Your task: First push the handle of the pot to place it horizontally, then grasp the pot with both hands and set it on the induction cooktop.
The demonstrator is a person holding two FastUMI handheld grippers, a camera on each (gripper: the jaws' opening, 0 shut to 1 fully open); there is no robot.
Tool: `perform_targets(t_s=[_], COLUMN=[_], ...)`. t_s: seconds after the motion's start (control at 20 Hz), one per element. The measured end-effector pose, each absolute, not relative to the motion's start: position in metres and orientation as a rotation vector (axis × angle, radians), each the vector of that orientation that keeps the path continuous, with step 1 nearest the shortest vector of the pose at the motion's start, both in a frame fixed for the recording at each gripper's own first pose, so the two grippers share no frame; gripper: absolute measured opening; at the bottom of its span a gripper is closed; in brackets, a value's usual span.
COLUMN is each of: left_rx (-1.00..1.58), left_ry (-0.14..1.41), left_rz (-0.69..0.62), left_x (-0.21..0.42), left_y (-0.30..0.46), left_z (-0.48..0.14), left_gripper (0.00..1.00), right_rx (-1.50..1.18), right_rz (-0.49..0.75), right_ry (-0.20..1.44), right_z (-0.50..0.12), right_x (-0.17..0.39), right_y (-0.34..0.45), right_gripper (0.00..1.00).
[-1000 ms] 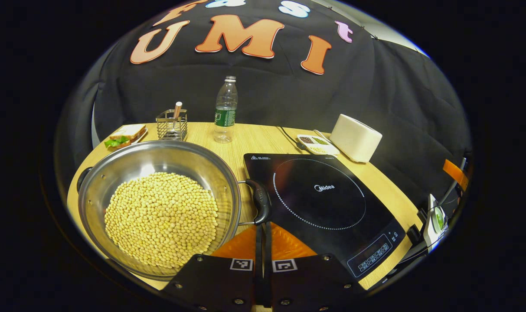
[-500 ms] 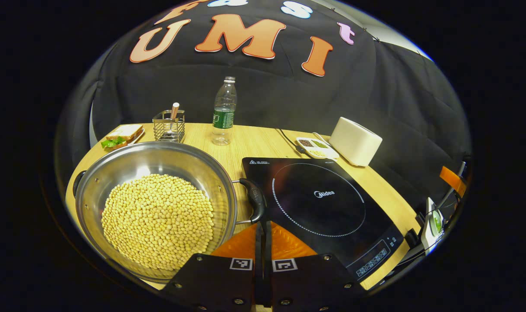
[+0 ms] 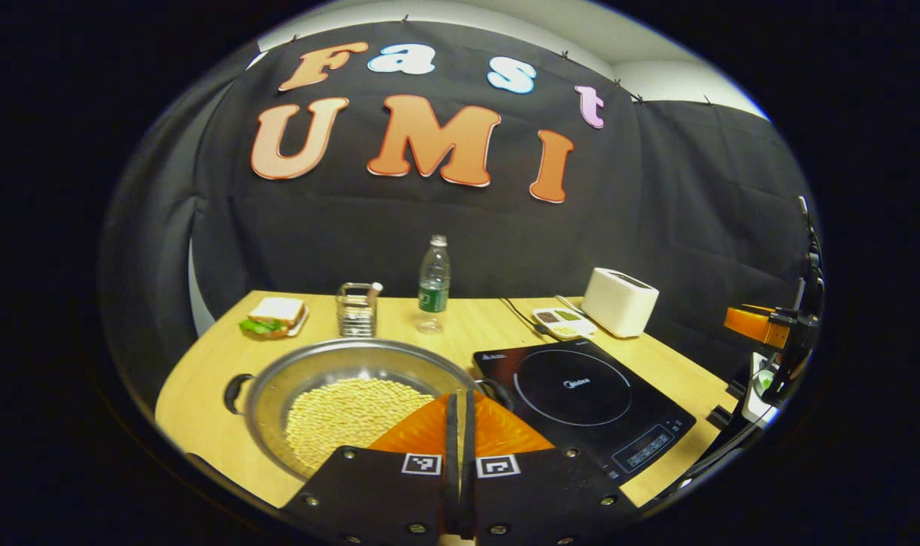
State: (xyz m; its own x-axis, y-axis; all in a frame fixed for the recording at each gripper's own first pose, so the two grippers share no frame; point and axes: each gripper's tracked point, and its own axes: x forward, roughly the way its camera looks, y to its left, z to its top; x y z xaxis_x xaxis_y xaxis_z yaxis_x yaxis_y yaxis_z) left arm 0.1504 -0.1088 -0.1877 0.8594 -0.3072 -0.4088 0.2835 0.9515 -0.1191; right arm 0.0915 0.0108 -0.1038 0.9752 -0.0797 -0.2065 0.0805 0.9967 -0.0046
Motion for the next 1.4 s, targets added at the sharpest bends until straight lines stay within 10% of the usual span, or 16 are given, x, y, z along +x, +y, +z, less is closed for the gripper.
perform_targets(t_s=[0.5, 0.6, 0.75, 0.95, 1.4], left_rx=[-0.088, -0.097, -0.116, -0.124, -0.088], left_ry=[0.409, 0.417, 0.455, 0.495, 0.596], left_rz=[-0.122, -0.119, -0.085, -0.052, -0.083], left_x=[0.151, 0.155, 0.165, 0.182, 0.214], left_y=[0.040, 0.053, 0.075, 0.096, 0.096], left_z=[-0.192, -0.206, -0.231, -0.258, -0.307], left_gripper=[0.06, 0.28, 0.34, 0.85, 0.84], right_rx=[0.078, 0.084, 0.075, 0.047, -0.018], right_rz=[0.066, 0.075, 0.081, 0.108, 0.139], right_ry=[0.240, 0.257, 0.315, 0.365, 0.519], right_z=[-0.117, -0.127, -0.150, -0.172, -0.236], right_x=[0.127, 0.135, 0.151, 0.172, 0.195], right_y=[0.167, 0.193, 0.227, 0.260, 0.298], right_gripper=[0.95, 0.95, 0.95, 0.96, 0.96])
